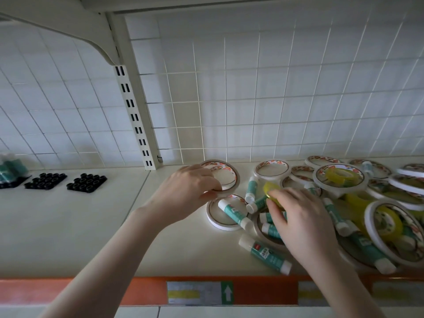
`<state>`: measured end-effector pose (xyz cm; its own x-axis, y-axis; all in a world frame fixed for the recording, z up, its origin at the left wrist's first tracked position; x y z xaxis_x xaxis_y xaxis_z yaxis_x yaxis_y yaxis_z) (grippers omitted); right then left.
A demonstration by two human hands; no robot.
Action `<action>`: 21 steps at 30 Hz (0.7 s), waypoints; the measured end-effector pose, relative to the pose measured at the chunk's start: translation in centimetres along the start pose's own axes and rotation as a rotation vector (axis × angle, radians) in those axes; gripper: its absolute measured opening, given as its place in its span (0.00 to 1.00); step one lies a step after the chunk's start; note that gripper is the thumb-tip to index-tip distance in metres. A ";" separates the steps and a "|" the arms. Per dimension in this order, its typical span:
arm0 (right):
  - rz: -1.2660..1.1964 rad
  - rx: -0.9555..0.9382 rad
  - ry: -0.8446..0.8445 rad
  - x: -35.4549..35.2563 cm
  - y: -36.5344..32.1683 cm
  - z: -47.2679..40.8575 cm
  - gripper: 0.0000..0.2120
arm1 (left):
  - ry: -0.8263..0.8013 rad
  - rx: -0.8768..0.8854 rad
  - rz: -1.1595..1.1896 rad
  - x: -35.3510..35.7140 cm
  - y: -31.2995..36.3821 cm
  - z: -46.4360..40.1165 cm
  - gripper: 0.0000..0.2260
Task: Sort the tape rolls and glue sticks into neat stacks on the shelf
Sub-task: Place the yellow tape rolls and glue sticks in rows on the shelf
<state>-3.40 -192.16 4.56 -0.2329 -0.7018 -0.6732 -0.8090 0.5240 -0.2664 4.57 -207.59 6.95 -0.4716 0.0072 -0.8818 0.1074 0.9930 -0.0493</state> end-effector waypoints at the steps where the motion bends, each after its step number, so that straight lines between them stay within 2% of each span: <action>1: -0.003 -0.012 0.010 0.0 -0.5 -0.1 0.06 | 0.002 -0.013 -0.007 -0.1 -0.3 0.4 0.08; 3: -0.014 -0.043 0.022 0.2 -1.3 -0.1 0.03 | 0.001 -0.041 -0.020 -0.2 -0.9 1.4 0.07; 6: -0.059 -0.058 -0.024 1.1 -2.3 -0.4 0.12 | 0.008 -0.090 -0.041 -0.4 -1.9 3.1 0.06; 9: -0.069 -0.105 -0.076 2.1 -4.2 -0.9 0.14 | 0.018 -0.137 -0.051 -0.6 -2.8 4.9 0.05; 11: -0.003 -0.147 -0.106 3.0 -5.6 -1.5 0.12 | 0.027 -0.171 -0.058 -0.6 -3.4 6.1 0.04; 13: 0.050 -0.201 -0.205 4.5 -7.0 -2.1 0.08 | 0.026 -0.208 -0.066 -0.7 -3.9 7.1 0.05; 16: 0.135 -0.222 -0.353 7.1 -7.7 -2.5 0.11 | 0.018 -0.248 -0.088 -0.9 -4.6 8.5 0.05; 18: 0.162 -0.222 -0.417 8.0 -7.9 -2.4 0.04 | 0.018 -0.279 -0.101 -1.2 -5.0 9.5 0.05; 19: 0.157 -0.211 -0.433 8.3 -7.8 -2.4 0.03 | 0.021 -0.292 -0.110 -1.4 -5.2 10.0 0.05; 21: 0.150 -0.207 -0.455 8.3 -7.9 -2.5 0.06 | 0.030 -0.317 -0.122 -1.7 -5.6 10.8 0.05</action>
<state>-0.29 -203.32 2.78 -0.1336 -0.3220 -0.9373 -0.8851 0.4642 -0.0333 14.26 -214.48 3.66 -0.4899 -0.1150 -0.8641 -0.2262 0.9741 -0.0013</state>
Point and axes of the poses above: each hand's wrist, its own z-axis away from the middle knuckle, its own x-axis out of the palm, y = z × x, the point moved 9 cm from there along -z, towards the middle knuckle, and after that the axes turned 7 degrees about x, right-handed, at the moved point
